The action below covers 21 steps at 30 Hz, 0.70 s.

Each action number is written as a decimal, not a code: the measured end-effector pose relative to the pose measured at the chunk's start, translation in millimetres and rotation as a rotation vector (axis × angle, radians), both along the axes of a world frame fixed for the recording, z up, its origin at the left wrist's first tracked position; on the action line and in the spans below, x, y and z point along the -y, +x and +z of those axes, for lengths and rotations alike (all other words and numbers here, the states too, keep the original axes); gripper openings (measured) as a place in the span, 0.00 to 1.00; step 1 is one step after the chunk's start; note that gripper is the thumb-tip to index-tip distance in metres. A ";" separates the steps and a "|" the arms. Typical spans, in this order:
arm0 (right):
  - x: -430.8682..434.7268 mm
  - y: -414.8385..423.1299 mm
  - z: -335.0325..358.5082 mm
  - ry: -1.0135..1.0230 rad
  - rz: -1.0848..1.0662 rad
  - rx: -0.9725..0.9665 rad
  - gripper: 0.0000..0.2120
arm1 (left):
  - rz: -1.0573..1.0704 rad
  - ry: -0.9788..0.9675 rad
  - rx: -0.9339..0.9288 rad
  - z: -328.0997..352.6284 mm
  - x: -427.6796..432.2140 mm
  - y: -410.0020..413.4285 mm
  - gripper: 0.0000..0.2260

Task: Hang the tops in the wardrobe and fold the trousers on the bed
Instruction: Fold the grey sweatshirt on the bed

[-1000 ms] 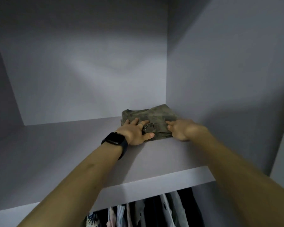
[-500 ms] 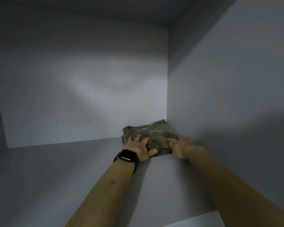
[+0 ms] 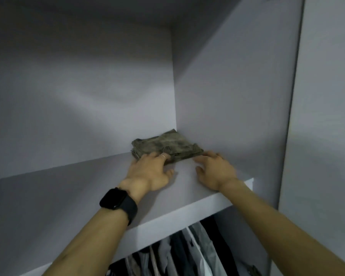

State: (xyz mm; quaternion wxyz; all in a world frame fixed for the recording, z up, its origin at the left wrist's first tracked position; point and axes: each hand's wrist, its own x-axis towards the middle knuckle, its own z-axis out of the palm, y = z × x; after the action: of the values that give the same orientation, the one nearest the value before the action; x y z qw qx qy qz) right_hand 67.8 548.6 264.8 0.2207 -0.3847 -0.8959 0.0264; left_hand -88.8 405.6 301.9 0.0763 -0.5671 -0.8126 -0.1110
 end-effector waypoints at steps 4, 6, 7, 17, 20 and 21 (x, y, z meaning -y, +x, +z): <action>64.1 60.7 -44.8 0.095 0.055 -0.348 0.18 | -0.114 0.200 -0.029 -39.0 42.2 46.6 0.25; 98.5 97.9 -74.3 0.132 0.056 -0.521 0.15 | -0.239 0.392 -0.042 -73.0 53.2 80.2 0.21; 116.3 117.8 -90.7 0.139 0.048 -0.583 0.14 | -0.309 0.481 -0.039 -94.5 56.5 98.4 0.18; 289.3 361.3 -265.3 -0.278 -0.489 -0.401 0.16 | -0.863 0.088 0.333 -297.3 91.9 322.9 0.17; 360.0 449.2 -294.5 -0.366 -0.741 -0.313 0.16 | -1.065 -0.129 0.299 -328.2 112.6 408.0 0.20; 376.5 468.5 -301.2 -0.382 -0.798 -0.293 0.16 | -1.101 -0.177 0.288 -334.7 117.7 425.1 0.20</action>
State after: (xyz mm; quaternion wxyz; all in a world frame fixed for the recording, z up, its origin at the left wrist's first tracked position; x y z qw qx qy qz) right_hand 536.4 172.1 -36.5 0.2631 -0.7251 -0.6164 0.1583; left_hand 336.4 287.9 -32.8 -0.1519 -0.8899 -0.4060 -0.1421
